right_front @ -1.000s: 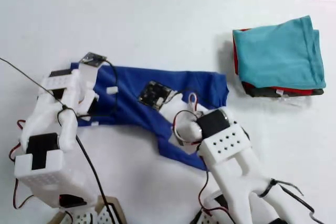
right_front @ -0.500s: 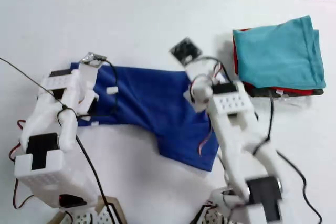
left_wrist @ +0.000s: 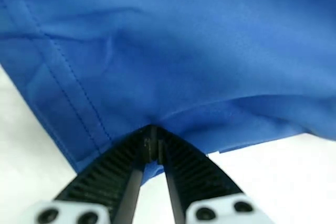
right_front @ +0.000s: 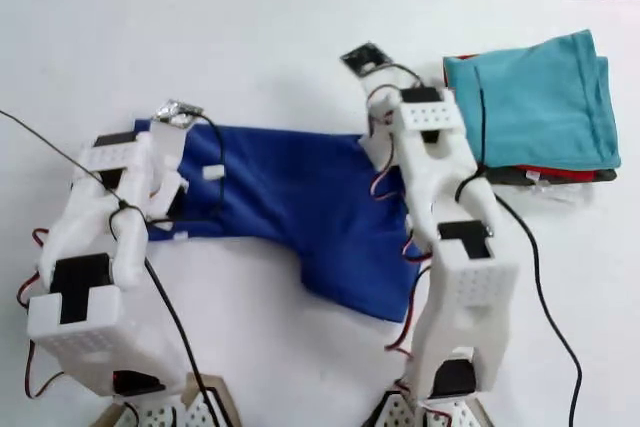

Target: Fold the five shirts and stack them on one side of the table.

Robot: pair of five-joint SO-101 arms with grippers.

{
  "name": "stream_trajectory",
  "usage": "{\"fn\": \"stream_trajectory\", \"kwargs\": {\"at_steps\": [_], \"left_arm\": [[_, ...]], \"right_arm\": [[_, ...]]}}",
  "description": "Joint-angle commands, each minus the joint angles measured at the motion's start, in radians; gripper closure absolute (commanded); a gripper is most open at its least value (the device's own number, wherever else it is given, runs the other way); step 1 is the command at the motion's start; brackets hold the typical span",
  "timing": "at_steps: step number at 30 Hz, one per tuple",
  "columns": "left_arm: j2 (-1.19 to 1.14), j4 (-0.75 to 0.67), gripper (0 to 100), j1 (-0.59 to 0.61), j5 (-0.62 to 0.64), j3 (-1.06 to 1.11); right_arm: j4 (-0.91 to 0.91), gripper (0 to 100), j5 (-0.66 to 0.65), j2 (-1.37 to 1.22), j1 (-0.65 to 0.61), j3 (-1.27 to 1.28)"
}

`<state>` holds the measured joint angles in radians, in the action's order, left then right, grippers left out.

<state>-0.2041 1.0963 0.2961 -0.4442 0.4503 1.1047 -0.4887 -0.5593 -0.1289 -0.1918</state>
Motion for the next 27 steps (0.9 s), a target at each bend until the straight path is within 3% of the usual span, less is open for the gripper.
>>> {"fn": "stream_trajectory", "kwargs": {"at_steps": [1, 11, 20, 24, 27], "left_arm": [[-0.002, -0.026, 97, 0.018, -0.003, 0.002], [-0.002, -0.026, 97, 0.018, -0.003, 0.002], [-0.003, -0.026, 97, 0.018, -0.006, 0.002], [-0.003, -0.026, 97, 0.018, -0.006, 0.002], [-0.003, -0.026, 97, 0.018, -0.006, 0.002]], "right_arm": [[0.033, 97.9, 0.0, -0.03, 0.042, -0.126], [0.133, 97.9, 0.0, -0.067, 0.036, -0.23], [0.326, 97.8, -0.003, 0.156, -0.022, -0.235], [0.423, 97.8, -0.137, 0.312, -0.094, -0.075], [0.374, 97.8, -0.149, 0.495, -0.143, 0.164]]}}
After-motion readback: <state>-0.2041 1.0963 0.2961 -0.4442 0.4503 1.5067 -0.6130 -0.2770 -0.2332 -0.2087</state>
